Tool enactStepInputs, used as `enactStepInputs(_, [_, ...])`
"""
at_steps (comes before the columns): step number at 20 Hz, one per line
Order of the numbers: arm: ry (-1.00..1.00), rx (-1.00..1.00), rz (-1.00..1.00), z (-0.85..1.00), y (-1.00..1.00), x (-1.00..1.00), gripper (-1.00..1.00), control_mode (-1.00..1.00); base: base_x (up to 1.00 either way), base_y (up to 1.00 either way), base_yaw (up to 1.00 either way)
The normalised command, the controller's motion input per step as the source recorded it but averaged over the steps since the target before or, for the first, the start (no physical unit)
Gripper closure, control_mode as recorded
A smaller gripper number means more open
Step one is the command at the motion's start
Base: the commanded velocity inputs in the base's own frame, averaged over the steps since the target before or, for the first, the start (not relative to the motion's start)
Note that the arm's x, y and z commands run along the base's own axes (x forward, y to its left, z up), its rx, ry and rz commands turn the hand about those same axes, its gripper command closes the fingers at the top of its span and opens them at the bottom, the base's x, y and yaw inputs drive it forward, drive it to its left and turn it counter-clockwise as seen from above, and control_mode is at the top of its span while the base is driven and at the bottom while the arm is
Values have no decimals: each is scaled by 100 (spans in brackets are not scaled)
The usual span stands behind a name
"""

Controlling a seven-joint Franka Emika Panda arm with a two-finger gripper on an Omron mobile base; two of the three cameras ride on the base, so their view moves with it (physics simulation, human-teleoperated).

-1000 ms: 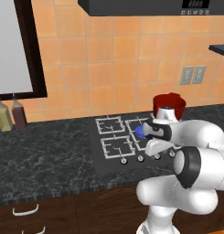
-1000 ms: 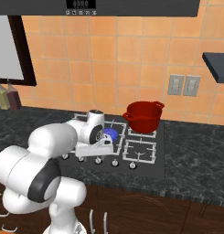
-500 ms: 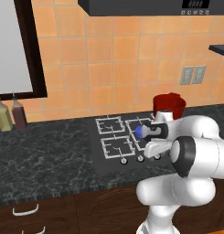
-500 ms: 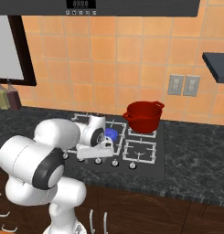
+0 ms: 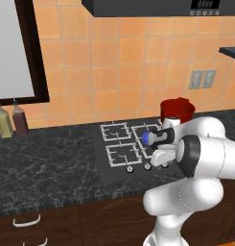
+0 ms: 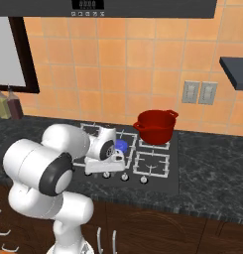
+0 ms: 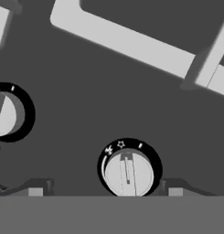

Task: Turn off the center burner of the stove.

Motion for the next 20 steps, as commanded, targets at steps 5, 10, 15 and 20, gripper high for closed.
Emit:
enactStepInputs(5, [0,0,0,-15,0,12,-100,-100,0,0,0])
enactStepInputs(10, [1,0,0,-18,0,1,100,-100,0,0,0])
enactStepInputs(15, [0,0,0,-17,4,0,100,-100,0,0,0])
enactStepInputs(20, [0,0,0,-14,2,-1,100,-100,0,0,0])
